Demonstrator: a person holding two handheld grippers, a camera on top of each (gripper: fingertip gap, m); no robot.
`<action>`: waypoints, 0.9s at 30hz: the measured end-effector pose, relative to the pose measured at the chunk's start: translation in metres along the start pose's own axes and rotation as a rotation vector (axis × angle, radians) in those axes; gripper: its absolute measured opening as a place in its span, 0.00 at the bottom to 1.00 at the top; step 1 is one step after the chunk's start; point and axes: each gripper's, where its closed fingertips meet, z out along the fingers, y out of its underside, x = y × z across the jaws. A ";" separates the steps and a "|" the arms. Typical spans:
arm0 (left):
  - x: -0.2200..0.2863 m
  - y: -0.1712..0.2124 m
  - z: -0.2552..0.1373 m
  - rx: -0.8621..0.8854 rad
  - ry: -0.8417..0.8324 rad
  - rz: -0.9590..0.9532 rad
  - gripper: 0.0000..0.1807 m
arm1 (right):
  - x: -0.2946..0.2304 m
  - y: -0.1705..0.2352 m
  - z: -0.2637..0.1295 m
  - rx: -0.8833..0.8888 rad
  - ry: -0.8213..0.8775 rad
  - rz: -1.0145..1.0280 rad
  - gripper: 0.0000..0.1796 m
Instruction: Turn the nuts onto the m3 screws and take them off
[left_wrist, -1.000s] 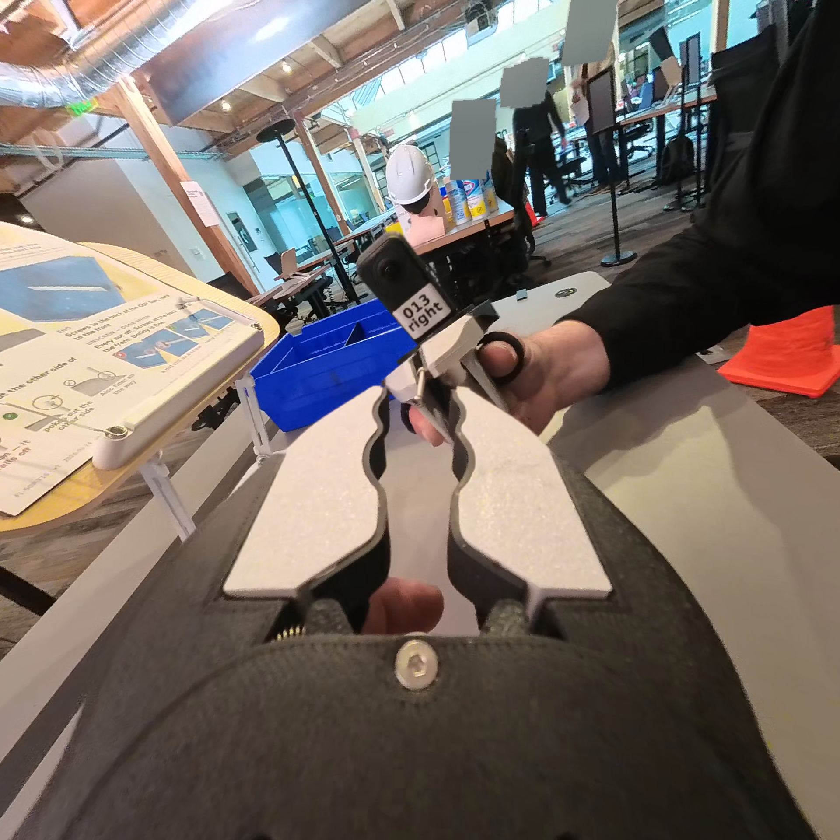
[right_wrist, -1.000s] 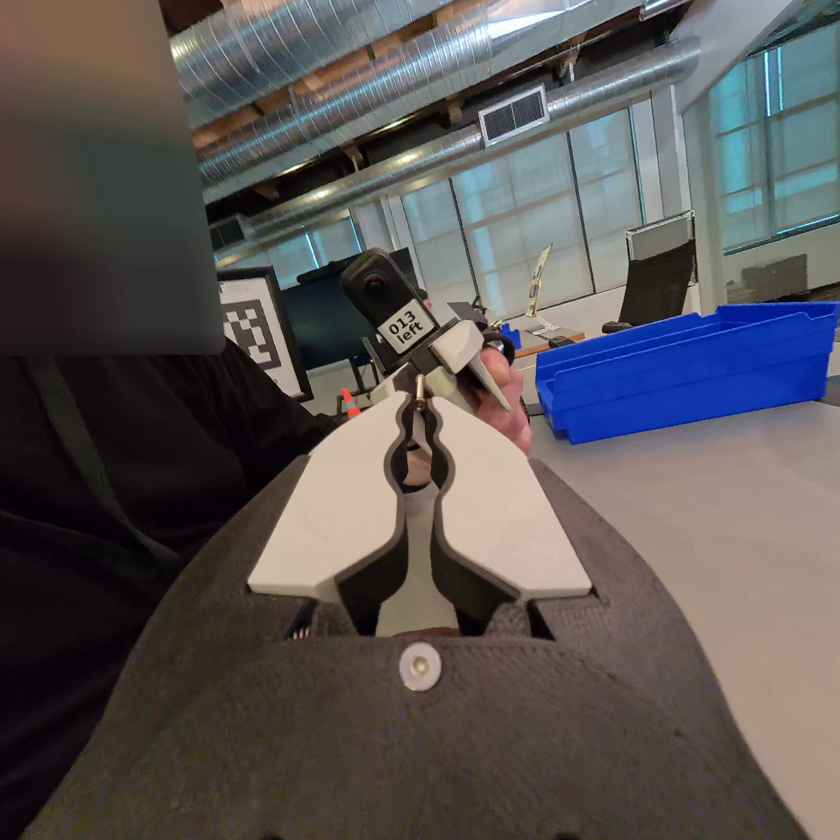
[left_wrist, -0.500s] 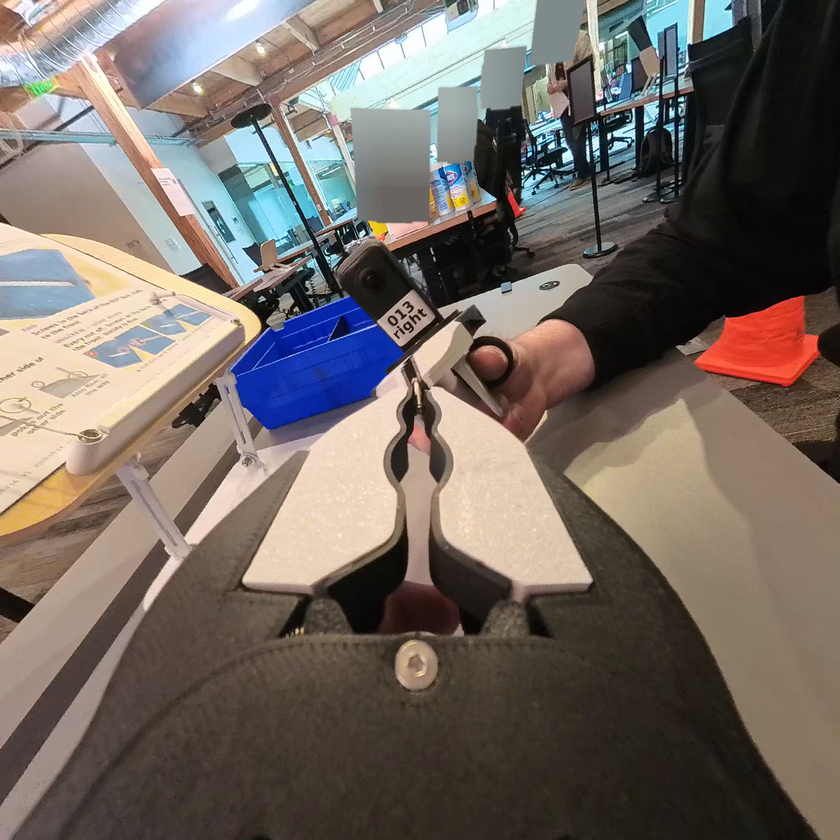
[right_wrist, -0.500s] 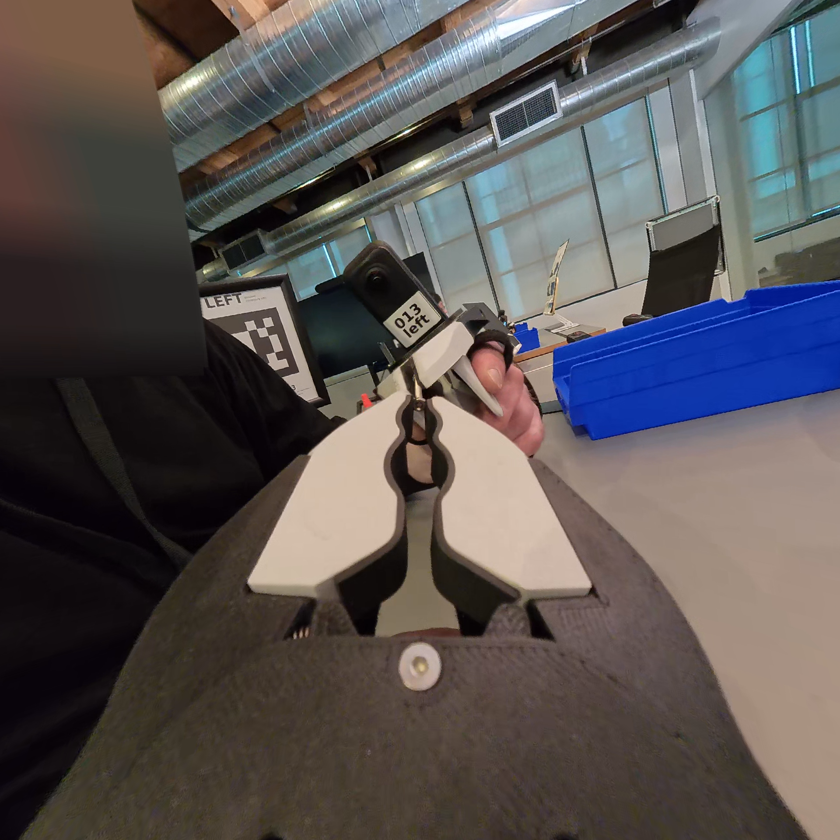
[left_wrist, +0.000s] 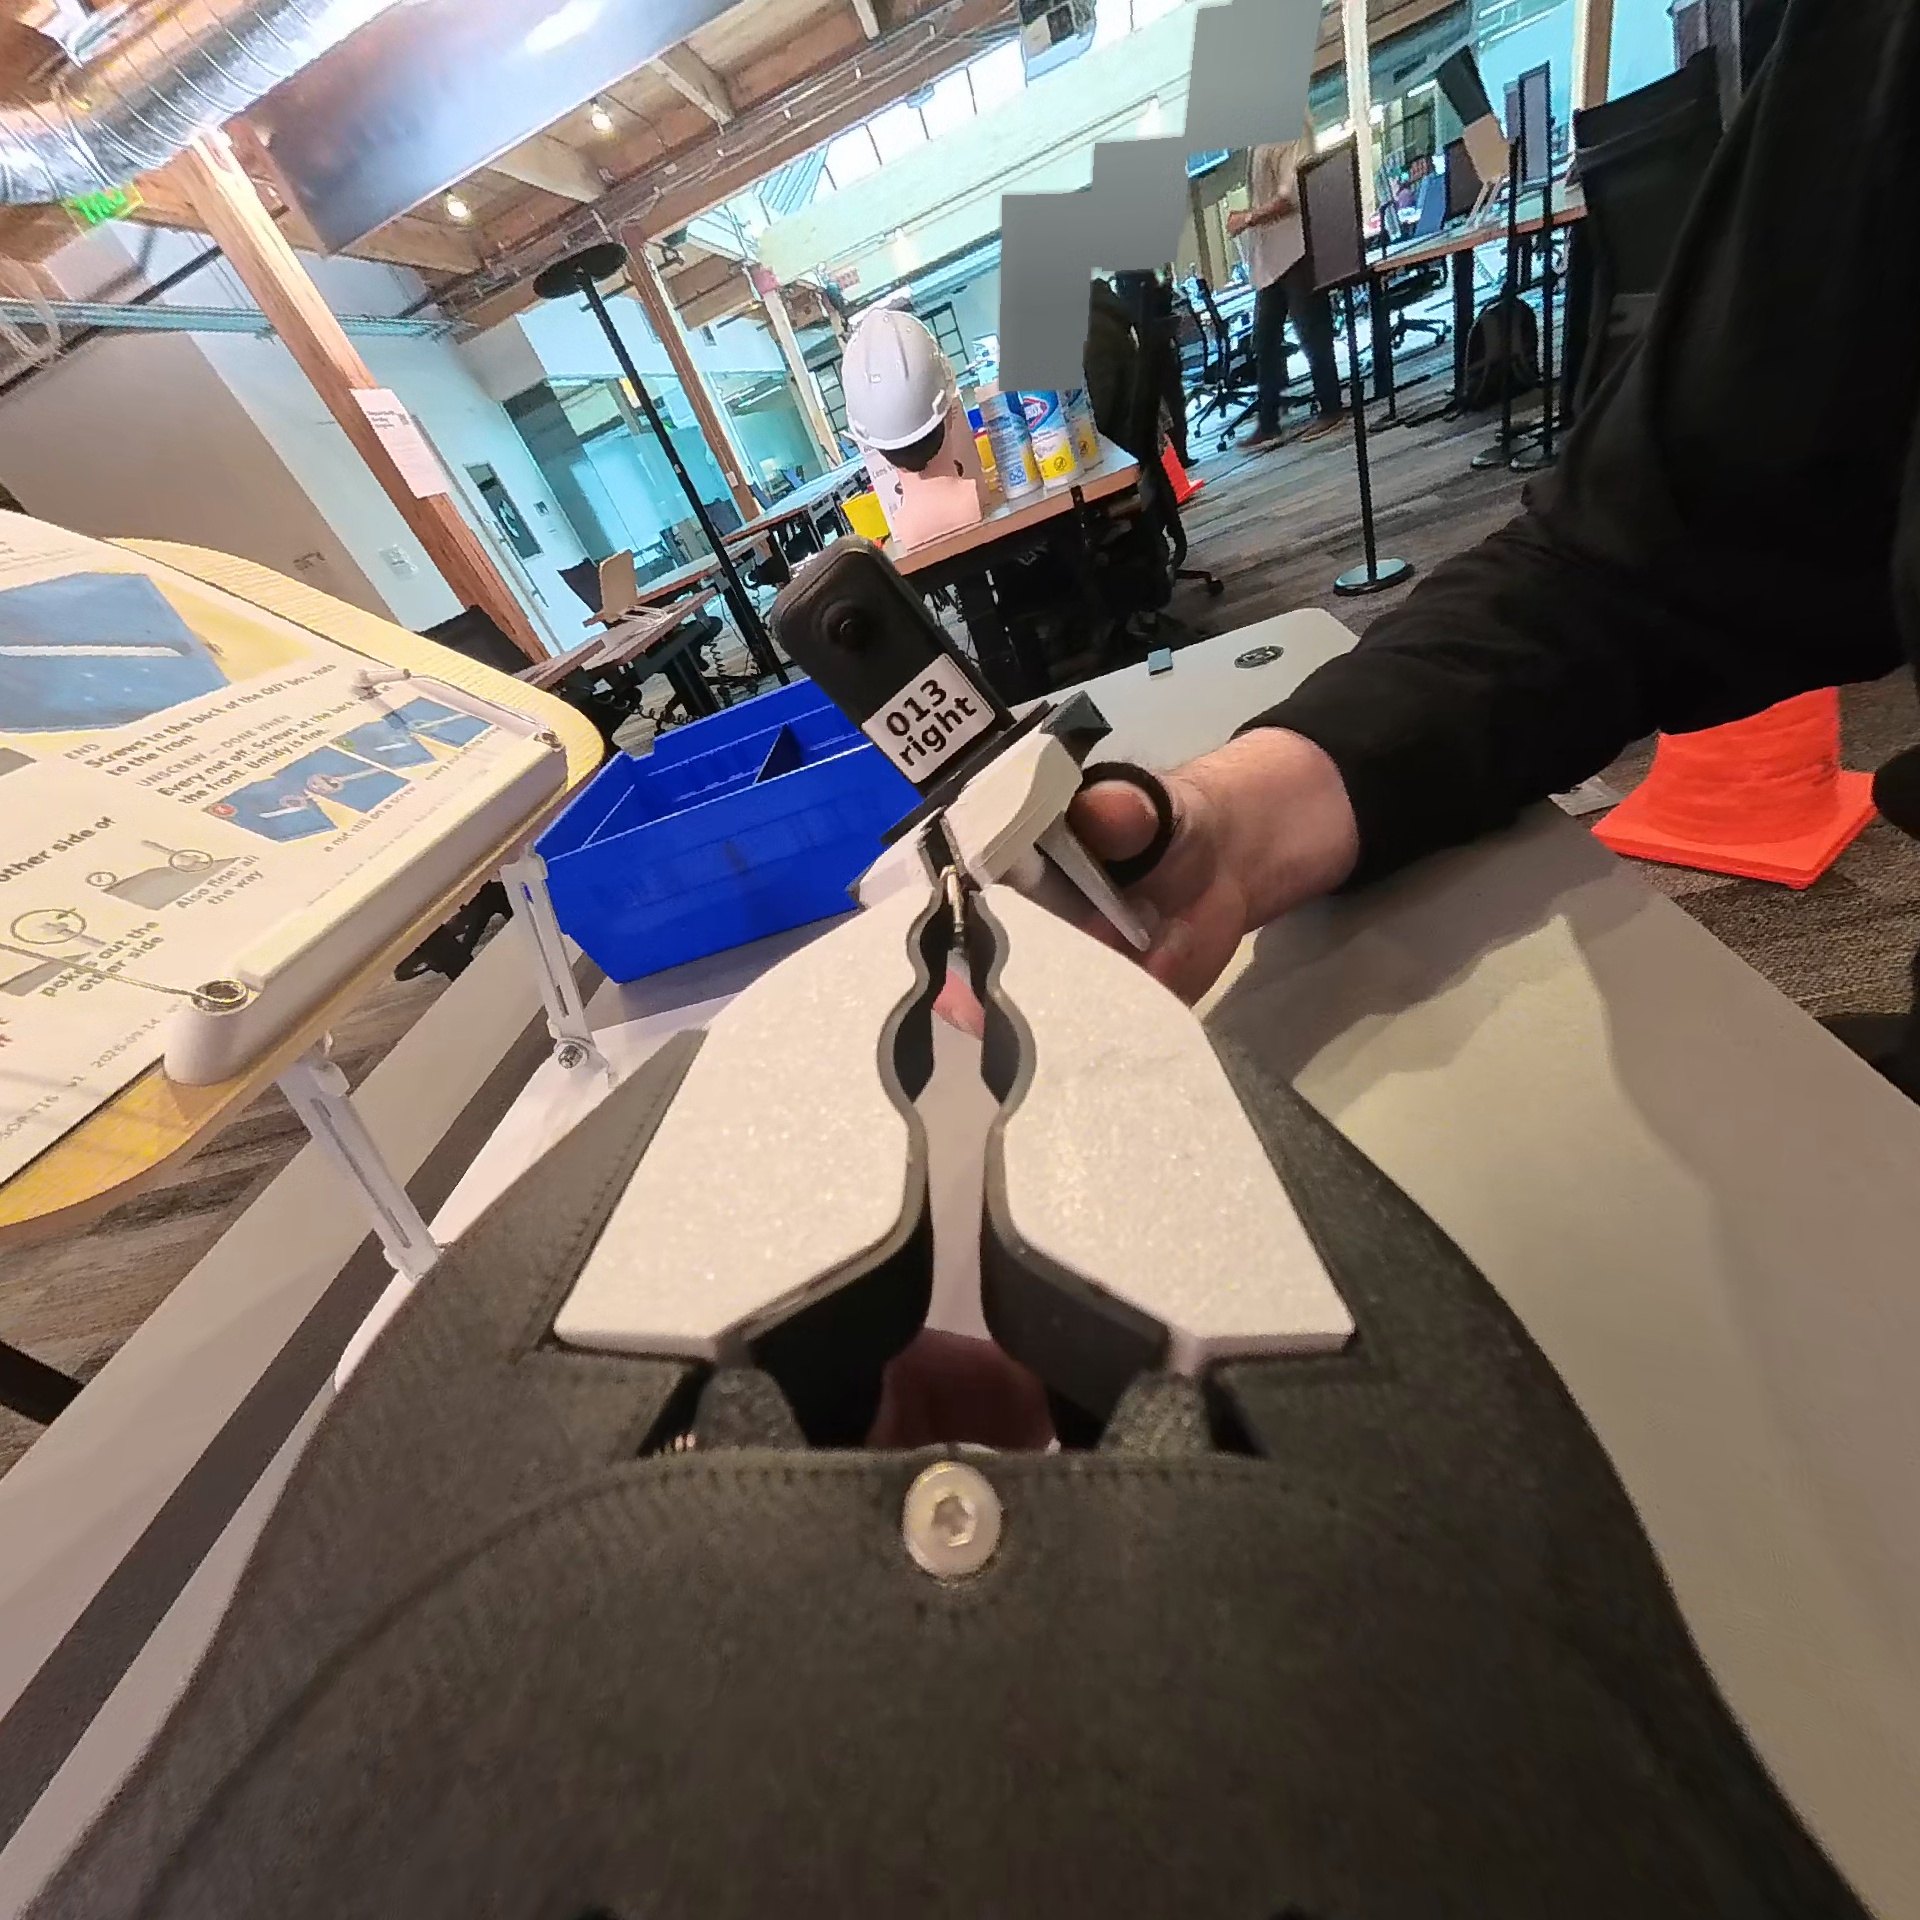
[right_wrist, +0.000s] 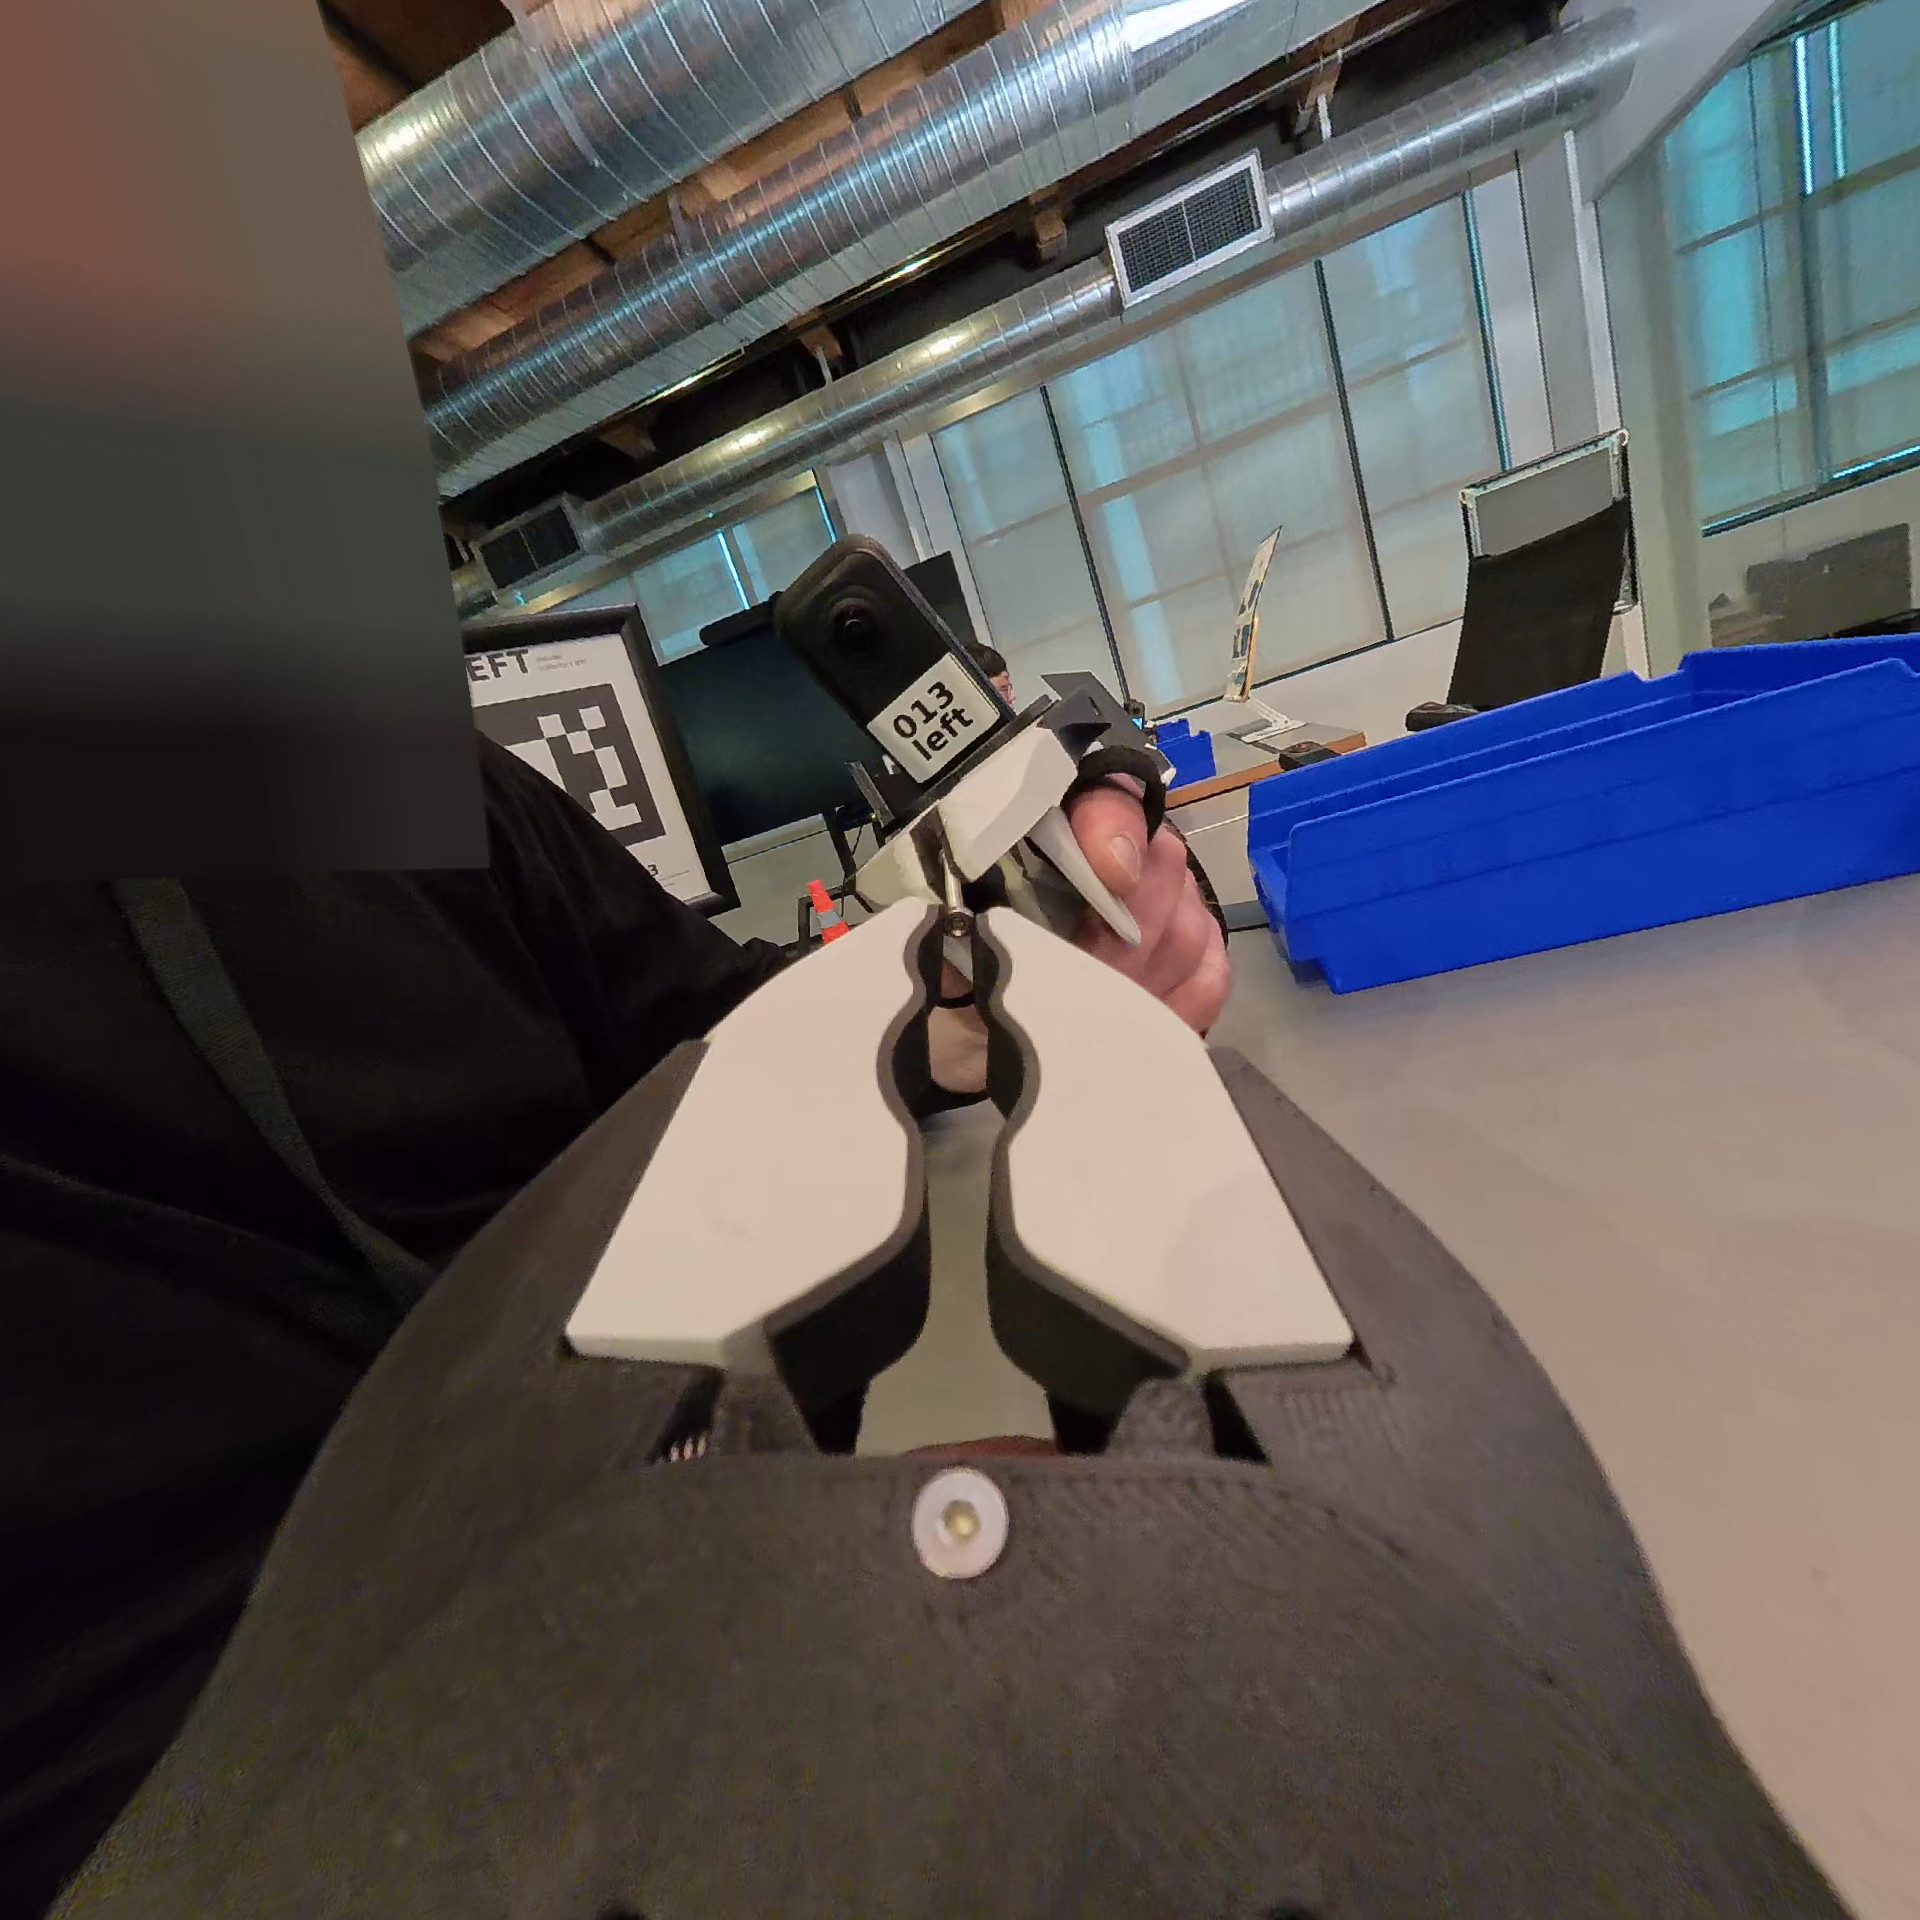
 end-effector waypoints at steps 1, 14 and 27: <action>0.000 0.000 0.000 0.001 0.000 -0.003 0.02 | 0.000 0.000 0.000 -0.001 0.004 -0.002 0.02; 0.000 -0.001 -0.004 0.226 0.207 -0.696 0.02 | -0.003 0.002 0.003 -0.321 0.184 -0.702 0.02; 0.017 -0.001 -0.009 0.384 0.362 -0.967 0.01 | -0.016 0.010 0.007 -0.697 0.235 -1.552 0.02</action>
